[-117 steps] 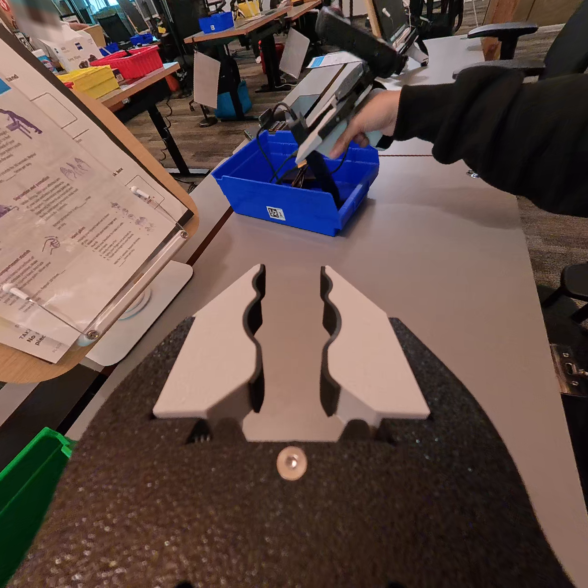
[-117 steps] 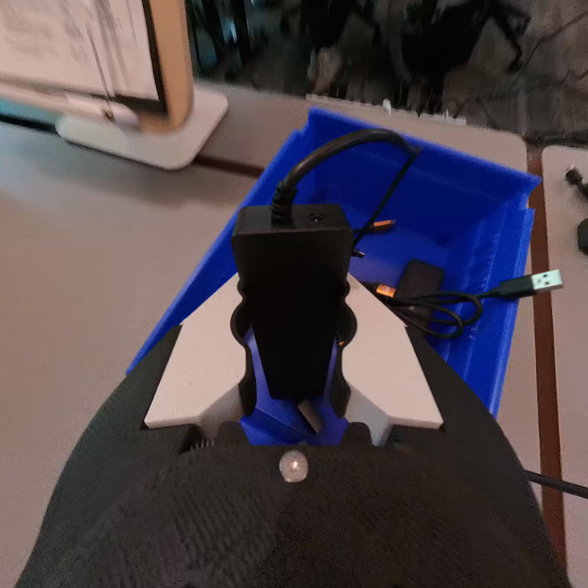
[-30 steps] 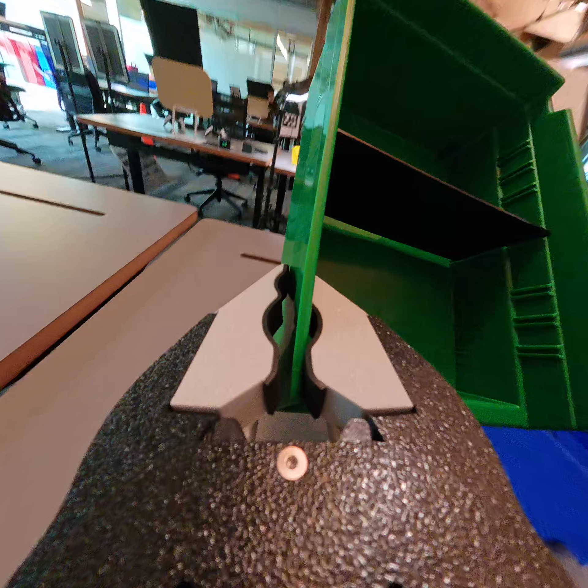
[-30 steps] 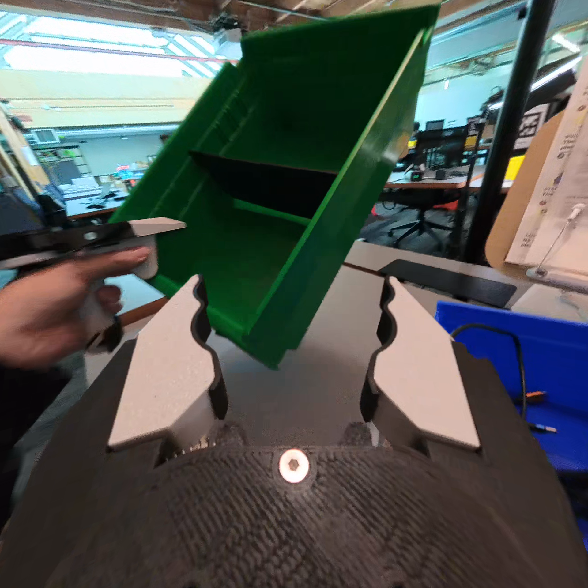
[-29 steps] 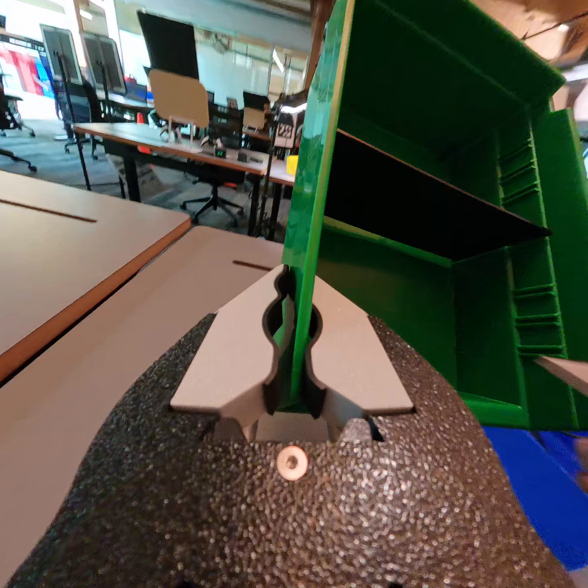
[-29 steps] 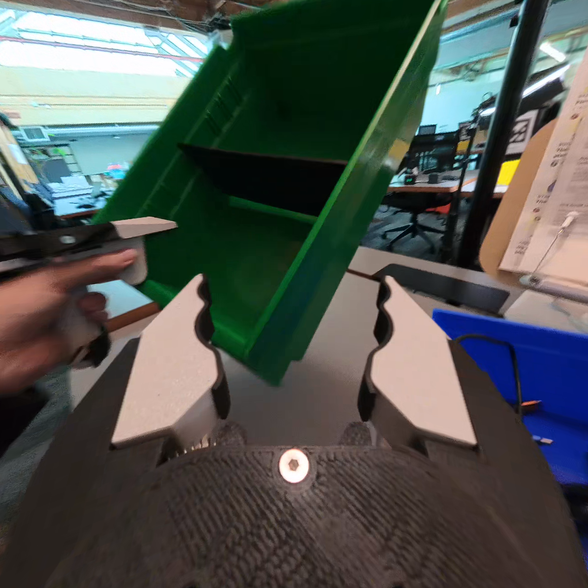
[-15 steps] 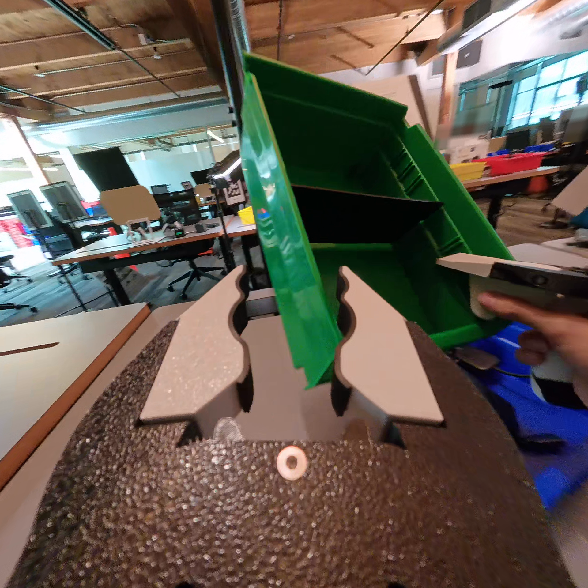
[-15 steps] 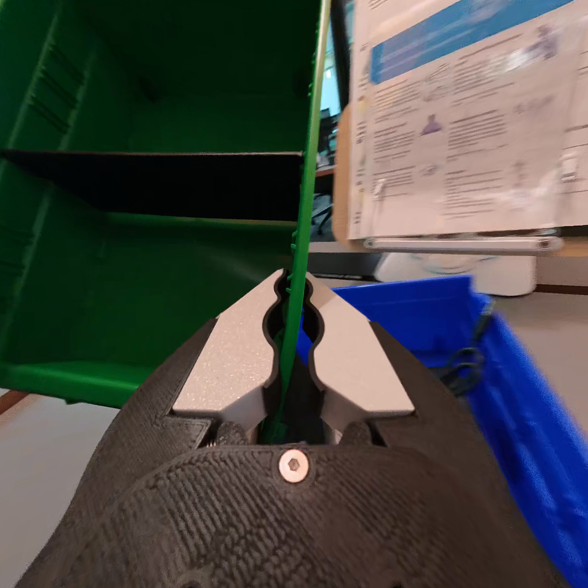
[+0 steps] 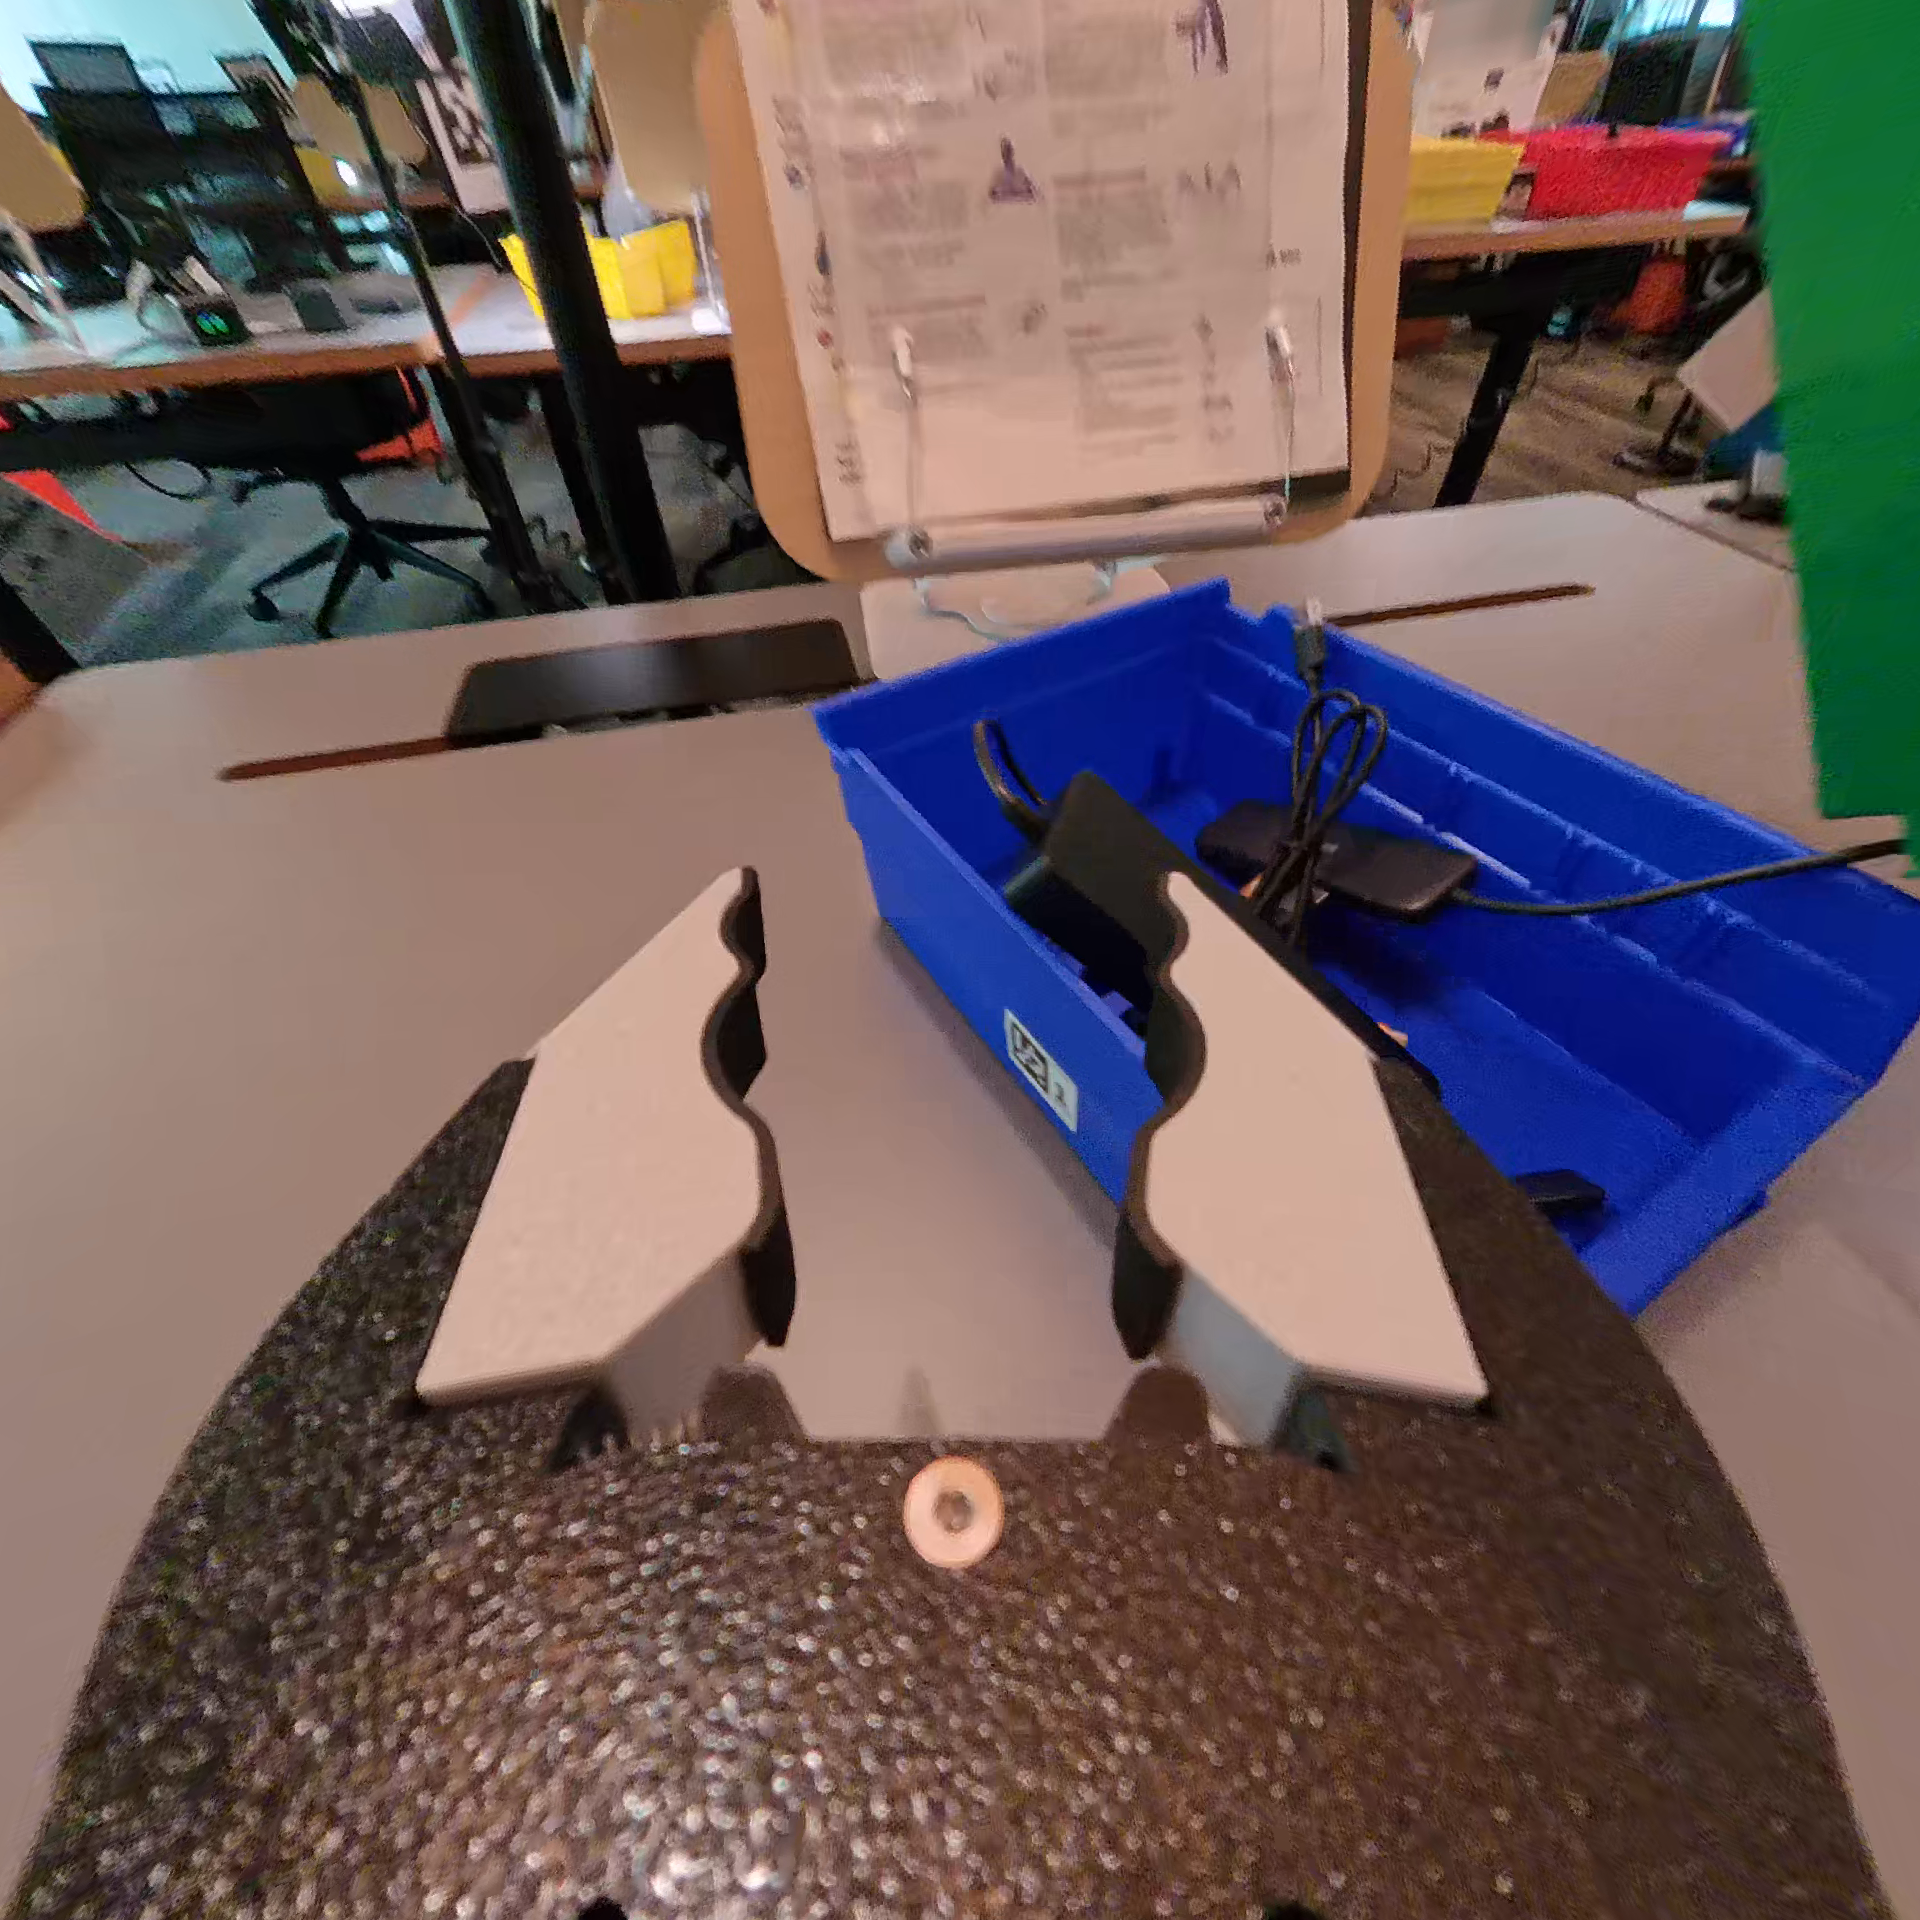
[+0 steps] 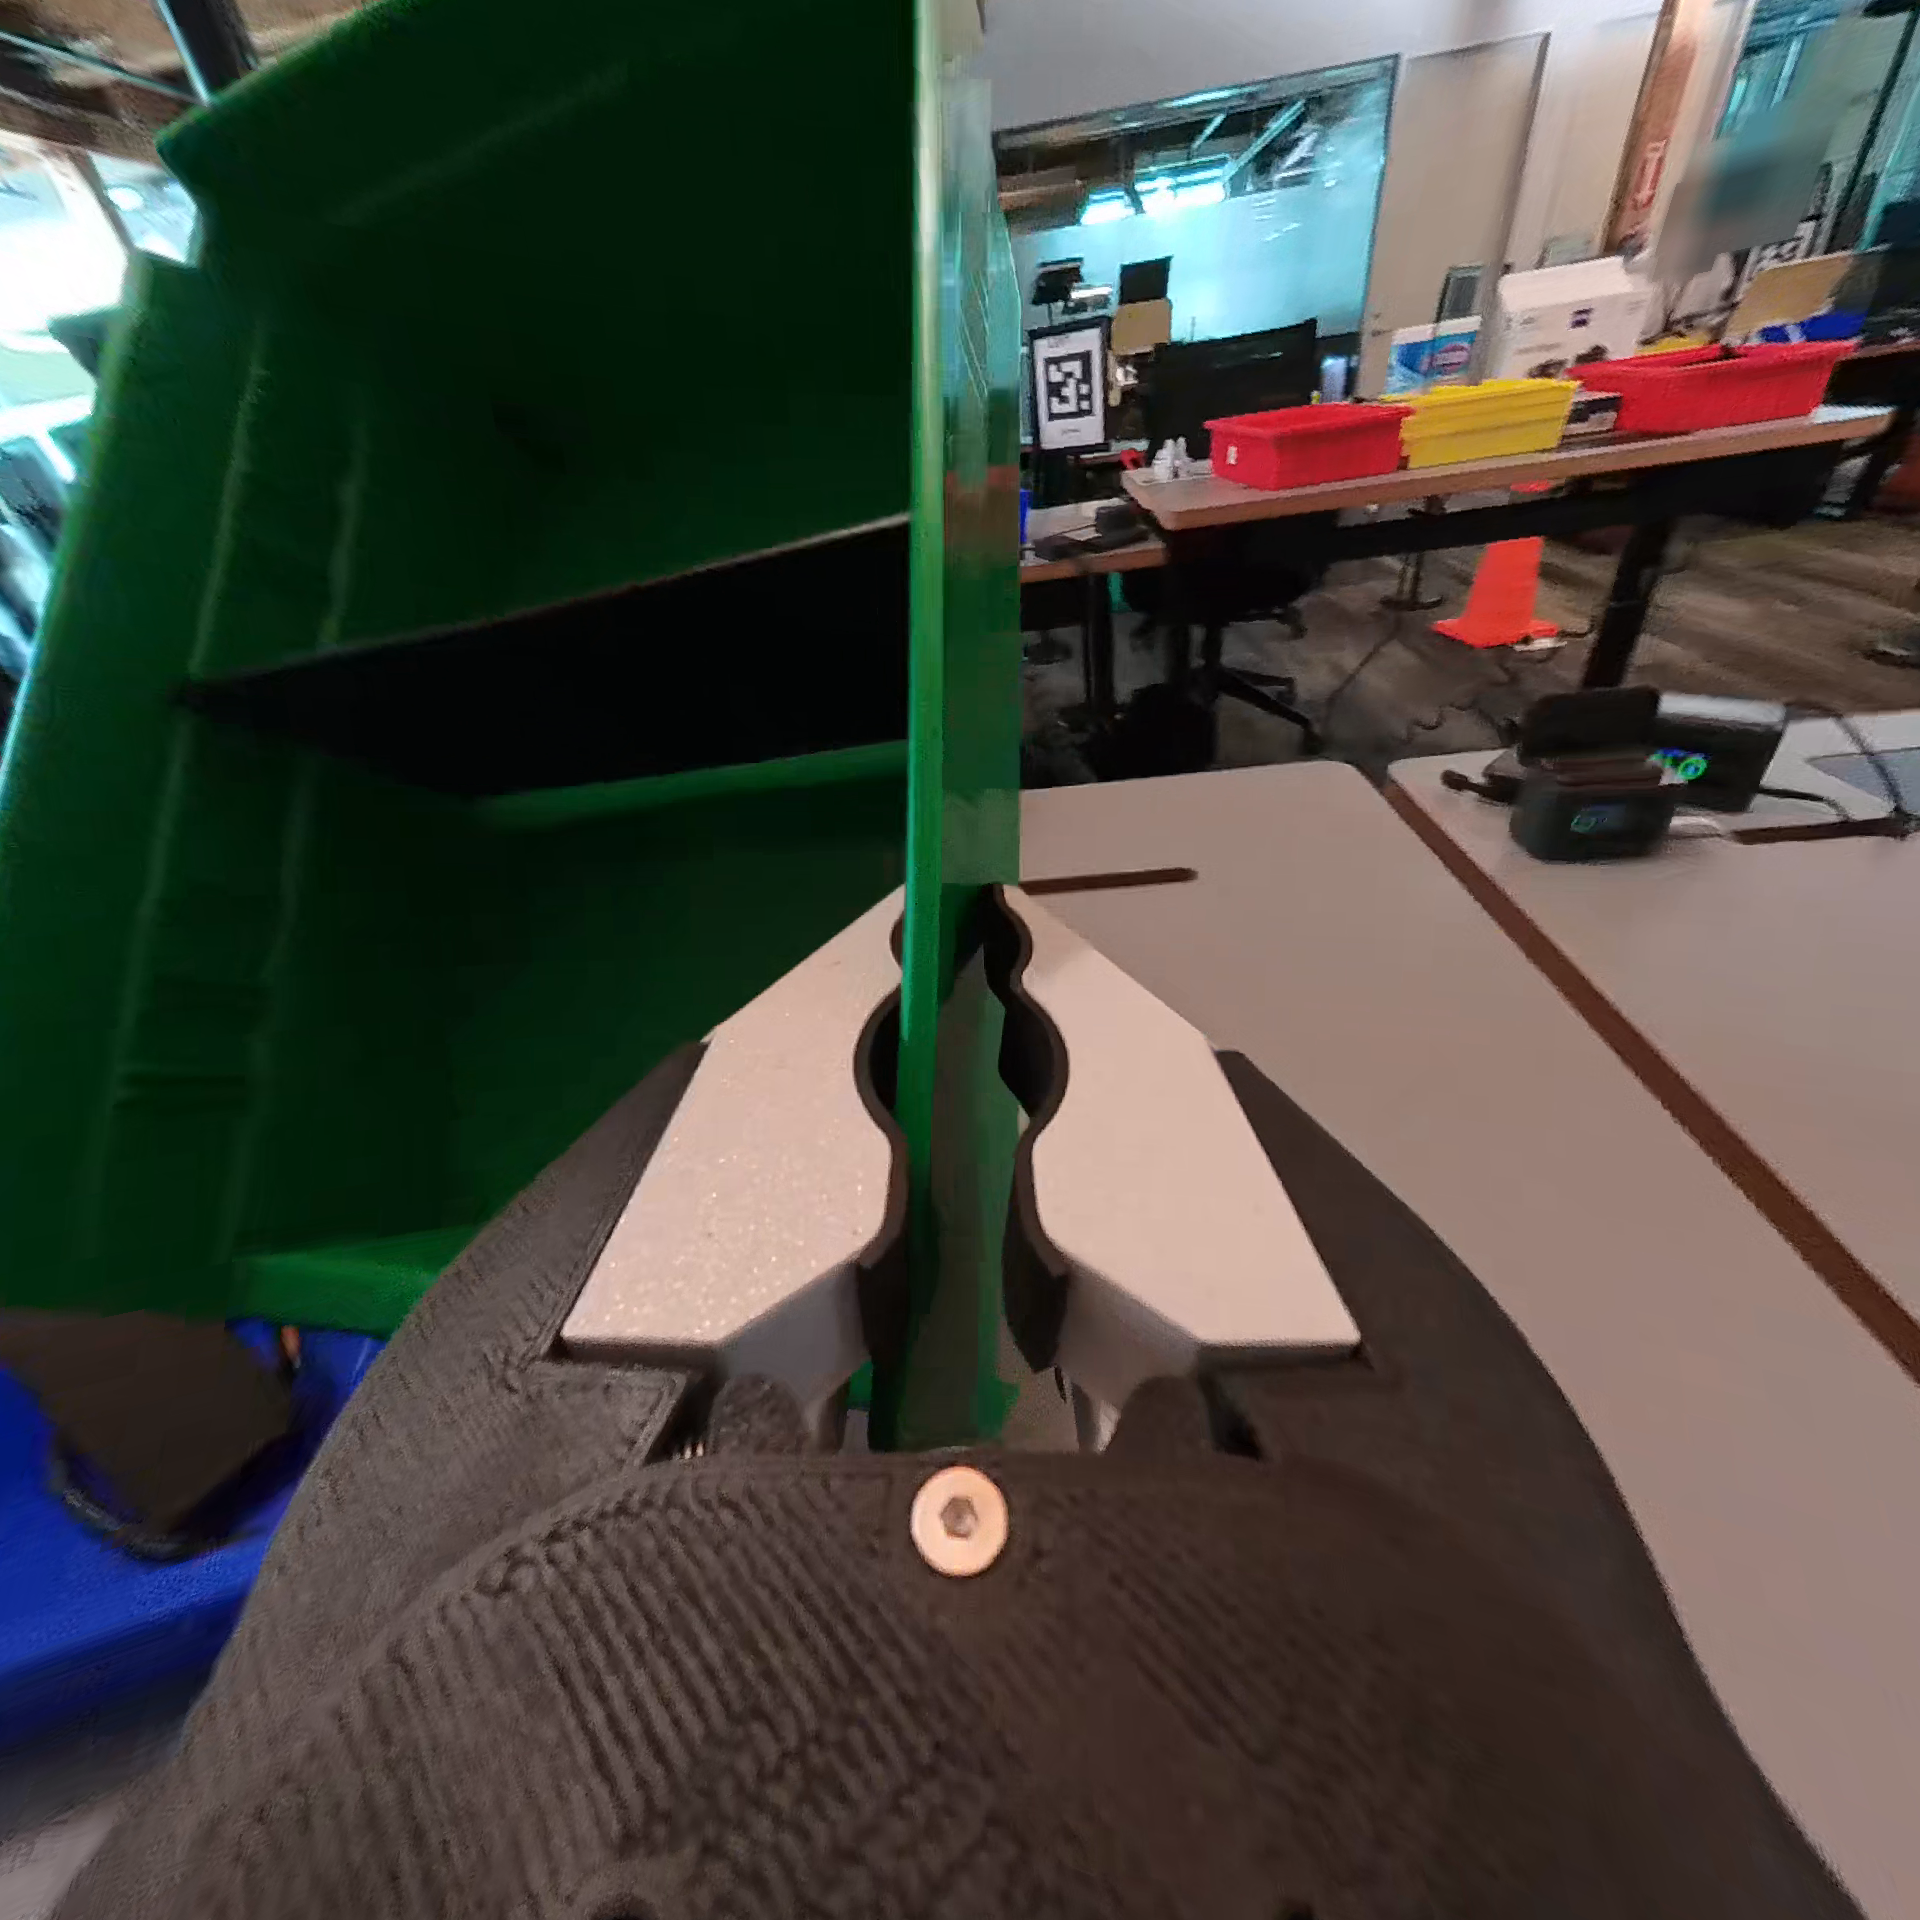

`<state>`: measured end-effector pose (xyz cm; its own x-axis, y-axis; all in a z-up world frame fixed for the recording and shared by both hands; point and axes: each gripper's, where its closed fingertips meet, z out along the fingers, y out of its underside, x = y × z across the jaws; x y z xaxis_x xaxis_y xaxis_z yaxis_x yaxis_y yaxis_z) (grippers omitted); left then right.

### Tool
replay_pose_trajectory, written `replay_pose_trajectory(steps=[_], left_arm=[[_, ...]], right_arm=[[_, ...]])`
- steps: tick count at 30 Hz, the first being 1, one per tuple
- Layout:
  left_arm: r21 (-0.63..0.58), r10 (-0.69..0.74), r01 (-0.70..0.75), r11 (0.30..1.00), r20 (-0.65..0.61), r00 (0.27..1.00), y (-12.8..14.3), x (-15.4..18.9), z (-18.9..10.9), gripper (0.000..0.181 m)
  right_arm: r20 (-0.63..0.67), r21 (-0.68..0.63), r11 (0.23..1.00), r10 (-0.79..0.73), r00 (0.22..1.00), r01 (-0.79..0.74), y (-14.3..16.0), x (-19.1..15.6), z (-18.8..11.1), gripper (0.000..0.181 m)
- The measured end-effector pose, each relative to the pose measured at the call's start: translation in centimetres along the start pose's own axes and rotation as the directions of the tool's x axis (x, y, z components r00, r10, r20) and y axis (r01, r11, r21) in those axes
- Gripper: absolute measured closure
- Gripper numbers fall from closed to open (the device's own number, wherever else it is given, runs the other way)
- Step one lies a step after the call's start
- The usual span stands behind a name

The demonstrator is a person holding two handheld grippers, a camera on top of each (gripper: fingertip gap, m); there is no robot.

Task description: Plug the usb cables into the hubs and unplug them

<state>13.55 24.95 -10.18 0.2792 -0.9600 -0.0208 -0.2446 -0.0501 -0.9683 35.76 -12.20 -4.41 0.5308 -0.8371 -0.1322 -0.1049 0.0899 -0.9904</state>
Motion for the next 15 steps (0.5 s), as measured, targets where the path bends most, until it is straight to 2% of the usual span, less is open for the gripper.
replay_pose_trajectory(steps=[2,6,7,10,15], left_arm=[[-0.037,0.001,-0.001,0.999,0.001,1.0,1.2,1.0,1.2,0.106],[-0.091,0.002,-0.001,0.996,0.009,1.0,2.8,2.2,3.0,0.101],[-0.095,0.0,0.002,0.996,0.02,1.0,3.1,2.2,3.3,0.107],[-0.094,0.001,0.004,0.996,0.059,0.998,3.5,1.6,3.8,0.113],[-0.107,-0.034,0.039,0.993,0.051,0.998,4.0,1.2,3.9,0.106]], right_arm=[[0.058,-0.005,0.997,0.078,0.995,-0.078,1.0,1.1,-1.4,0.174],[0.11,-0.024,0.99,0.14,0.984,-0.138,2.0,2.6,-2.8,0.173],[0.115,-0.017,0.988,0.153,0.981,-0.152,2.0,2.9,-3.0,0.173],[0.139,-0.033,0.987,0.162,0.977,-0.159,2.1,2.6,-2.7,0.173],[0.144,0.002,0.981,0.194,0.97,-0.196,1.1,2.6,-1.9,0.171]])
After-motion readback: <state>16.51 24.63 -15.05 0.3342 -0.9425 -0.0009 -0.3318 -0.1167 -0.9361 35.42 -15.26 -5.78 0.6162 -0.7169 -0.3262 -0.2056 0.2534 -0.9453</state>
